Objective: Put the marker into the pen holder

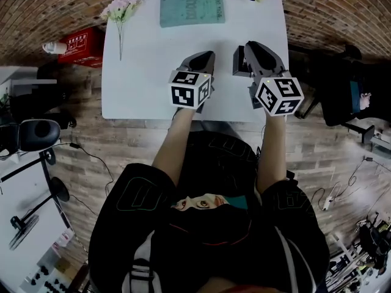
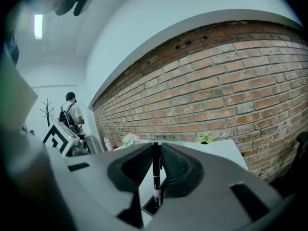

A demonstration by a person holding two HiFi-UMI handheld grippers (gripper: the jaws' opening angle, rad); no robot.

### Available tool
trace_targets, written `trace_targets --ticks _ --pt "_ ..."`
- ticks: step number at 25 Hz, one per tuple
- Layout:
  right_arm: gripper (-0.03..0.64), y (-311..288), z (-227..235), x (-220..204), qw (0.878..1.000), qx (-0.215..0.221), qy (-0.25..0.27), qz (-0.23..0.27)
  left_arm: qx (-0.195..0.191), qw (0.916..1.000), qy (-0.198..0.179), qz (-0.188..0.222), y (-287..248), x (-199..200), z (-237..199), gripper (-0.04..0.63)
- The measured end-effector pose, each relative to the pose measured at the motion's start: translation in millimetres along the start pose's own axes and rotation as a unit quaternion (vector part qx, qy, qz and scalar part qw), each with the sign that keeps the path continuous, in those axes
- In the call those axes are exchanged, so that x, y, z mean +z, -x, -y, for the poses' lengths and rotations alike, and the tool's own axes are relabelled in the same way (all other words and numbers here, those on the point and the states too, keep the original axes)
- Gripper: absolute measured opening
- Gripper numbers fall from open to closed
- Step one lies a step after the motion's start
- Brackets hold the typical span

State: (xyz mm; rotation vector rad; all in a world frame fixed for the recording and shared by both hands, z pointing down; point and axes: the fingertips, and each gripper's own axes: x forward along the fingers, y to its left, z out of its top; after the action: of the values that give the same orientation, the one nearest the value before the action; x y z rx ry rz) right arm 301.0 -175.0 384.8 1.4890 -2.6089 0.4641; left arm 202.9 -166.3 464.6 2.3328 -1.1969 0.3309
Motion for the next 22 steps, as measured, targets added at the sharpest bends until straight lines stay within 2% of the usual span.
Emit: trace_targets --ticks 10,22 --pt "0.064 8.9 -6.6 -5.9 0.999 0.002 0.038 -0.015 0.002 1.0 -0.002 -0.001 2.6 -2.5 6.2 0.003" --pt "0.066 16.9 -25.6 -23.2 0.99 0.016 0.13 -0.054 0.0 1.0 -0.001 -0.008 6.5 -12.2 12.8 0.003"
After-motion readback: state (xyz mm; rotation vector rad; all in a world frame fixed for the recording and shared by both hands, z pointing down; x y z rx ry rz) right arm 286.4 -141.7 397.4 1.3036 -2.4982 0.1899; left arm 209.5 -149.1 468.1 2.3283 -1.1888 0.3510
